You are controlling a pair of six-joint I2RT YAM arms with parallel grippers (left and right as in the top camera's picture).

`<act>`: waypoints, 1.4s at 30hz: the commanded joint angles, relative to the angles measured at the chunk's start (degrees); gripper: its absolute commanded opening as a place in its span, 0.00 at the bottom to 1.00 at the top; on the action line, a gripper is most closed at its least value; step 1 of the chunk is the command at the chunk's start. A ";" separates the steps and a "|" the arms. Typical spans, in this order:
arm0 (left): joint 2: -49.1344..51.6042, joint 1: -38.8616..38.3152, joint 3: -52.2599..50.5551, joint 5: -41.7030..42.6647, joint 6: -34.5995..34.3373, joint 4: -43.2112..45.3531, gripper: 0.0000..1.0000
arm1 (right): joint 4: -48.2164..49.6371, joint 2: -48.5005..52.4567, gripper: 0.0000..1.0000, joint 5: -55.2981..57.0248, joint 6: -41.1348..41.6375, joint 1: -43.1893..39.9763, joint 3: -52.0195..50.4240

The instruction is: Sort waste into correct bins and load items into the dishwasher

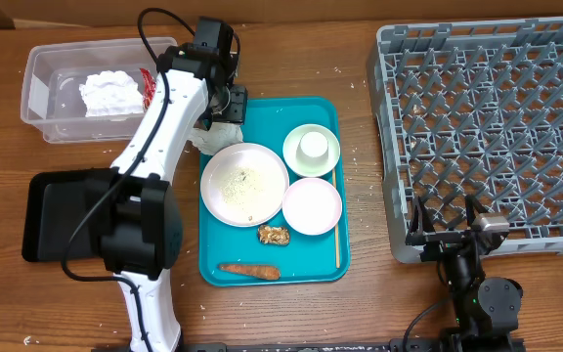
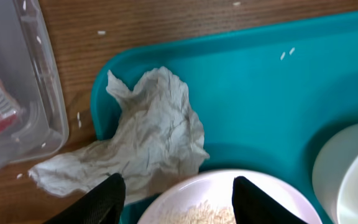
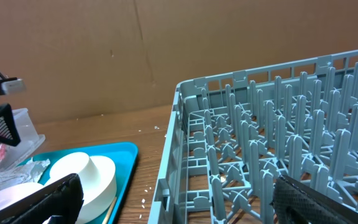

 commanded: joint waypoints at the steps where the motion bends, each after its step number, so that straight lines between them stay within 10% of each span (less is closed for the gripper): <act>1: 3.17 -0.28 -0.70 -1.38 -1.44 1.90 0.58 | 0.35 -0.57 1.00 0.39 -0.22 0.33 -0.59; 16: 12.55 -1.68 -0.63 -1.70 -1.44 4.61 0.53 | 0.35 -0.57 1.00 0.39 -0.22 0.33 -0.61; 23: 12.28 -1.73 0.42 -3.13 -1.44 3.04 0.04 | 0.35 -0.57 1.00 0.39 -0.22 0.33 -0.59; 42: 6.25 0.46 34.99 -5.84 -3.15 -13.51 0.04 | 0.35 -0.57 1.00 0.39 -0.22 0.33 -0.59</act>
